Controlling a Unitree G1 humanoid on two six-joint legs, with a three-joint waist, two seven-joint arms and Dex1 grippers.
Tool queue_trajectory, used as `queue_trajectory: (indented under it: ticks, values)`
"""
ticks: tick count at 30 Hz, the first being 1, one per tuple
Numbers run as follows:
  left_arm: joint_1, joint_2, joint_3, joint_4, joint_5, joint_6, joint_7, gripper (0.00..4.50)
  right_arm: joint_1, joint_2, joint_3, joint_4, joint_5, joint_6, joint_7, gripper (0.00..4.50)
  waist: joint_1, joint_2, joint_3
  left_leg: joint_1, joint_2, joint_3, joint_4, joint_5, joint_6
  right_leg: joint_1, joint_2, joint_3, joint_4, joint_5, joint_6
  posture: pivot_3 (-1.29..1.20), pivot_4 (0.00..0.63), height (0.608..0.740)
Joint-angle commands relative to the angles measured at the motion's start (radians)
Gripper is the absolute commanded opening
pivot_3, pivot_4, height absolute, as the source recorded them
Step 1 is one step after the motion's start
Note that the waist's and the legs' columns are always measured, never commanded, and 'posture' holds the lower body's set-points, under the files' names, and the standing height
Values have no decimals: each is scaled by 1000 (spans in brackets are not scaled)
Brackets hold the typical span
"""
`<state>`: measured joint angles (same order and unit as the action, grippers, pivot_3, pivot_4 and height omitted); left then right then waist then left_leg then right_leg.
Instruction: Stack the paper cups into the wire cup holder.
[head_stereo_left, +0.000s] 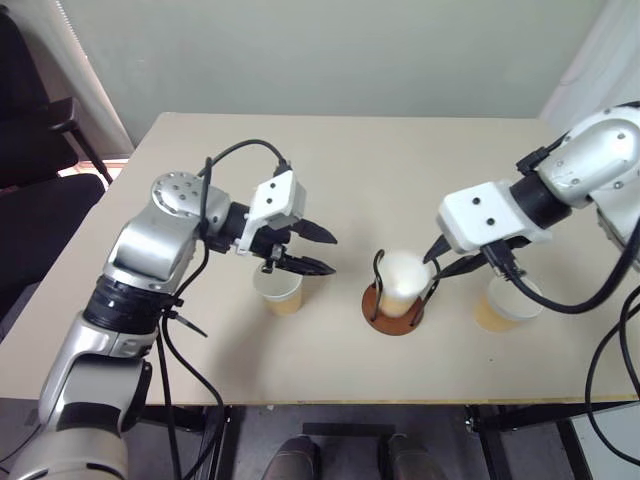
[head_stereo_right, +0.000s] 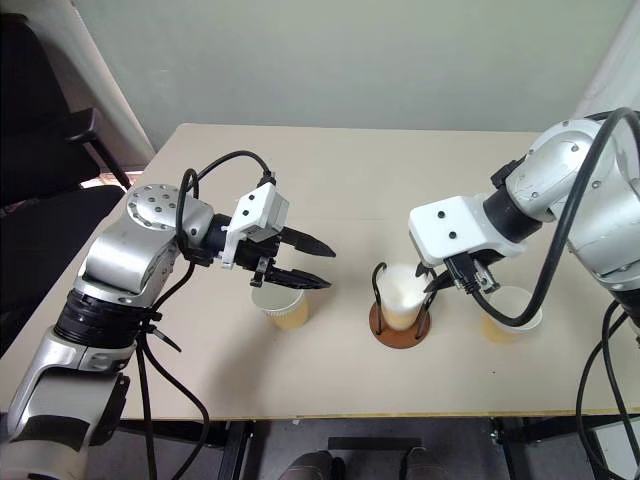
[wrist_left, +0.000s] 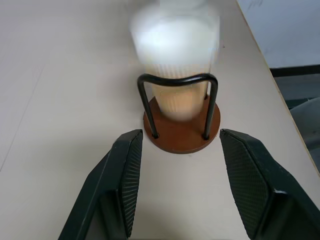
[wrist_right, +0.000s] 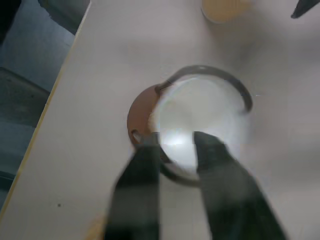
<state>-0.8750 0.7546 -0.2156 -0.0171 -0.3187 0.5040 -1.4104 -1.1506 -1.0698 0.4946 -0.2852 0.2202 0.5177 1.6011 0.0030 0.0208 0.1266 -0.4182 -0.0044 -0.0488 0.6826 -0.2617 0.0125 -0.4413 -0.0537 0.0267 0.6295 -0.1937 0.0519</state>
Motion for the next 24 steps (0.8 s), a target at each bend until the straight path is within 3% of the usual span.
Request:
queue_trajectory:
  ticks: [1,3,7,10,16,24]
  values:
    - [9,53,46,-58,-1,-1,8,2646,2,29,-81,-6,-5,48,-57,2109,-2,0,0,0,0,0,0,0,0,0,0,0,0,0,0,0,150,740]
    - [29,88,58,-82,2,-4,11,2646,8,46,-116,-1,11,82,-85,2779,-2,0,0,0,0,0,0,0,0,0,0,0,0,0,0,0,150,740]
    - [103,219,62,-154,81,-40,36,2646,6,62,-195,47,38,148,-136,2779,-5,0,0,0,0,0,-1,0,0,0,0,0,-2,0,0,0,150,740]
    - [133,268,84,-217,63,-11,40,2646,6,54,-233,62,75,193,-117,2779,-2,0,0,0,0,0,-1,0,0,0,0,0,-2,-1,-1,0,150,740]
    - [238,412,91,-350,94,-47,-2,2646,3,70,-376,71,274,307,-82,2779,-5,0,0,0,0,0,-2,0,0,-1,1,0,-1,-3,-5,0,150,740]
    - [234,414,-4,-380,206,-57,19,2646,52,30,-425,38,378,413,-105,2779,-5,0,0,1,0,-1,-1,1,-2,-1,1,0,3,-7,-13,0,150,740]
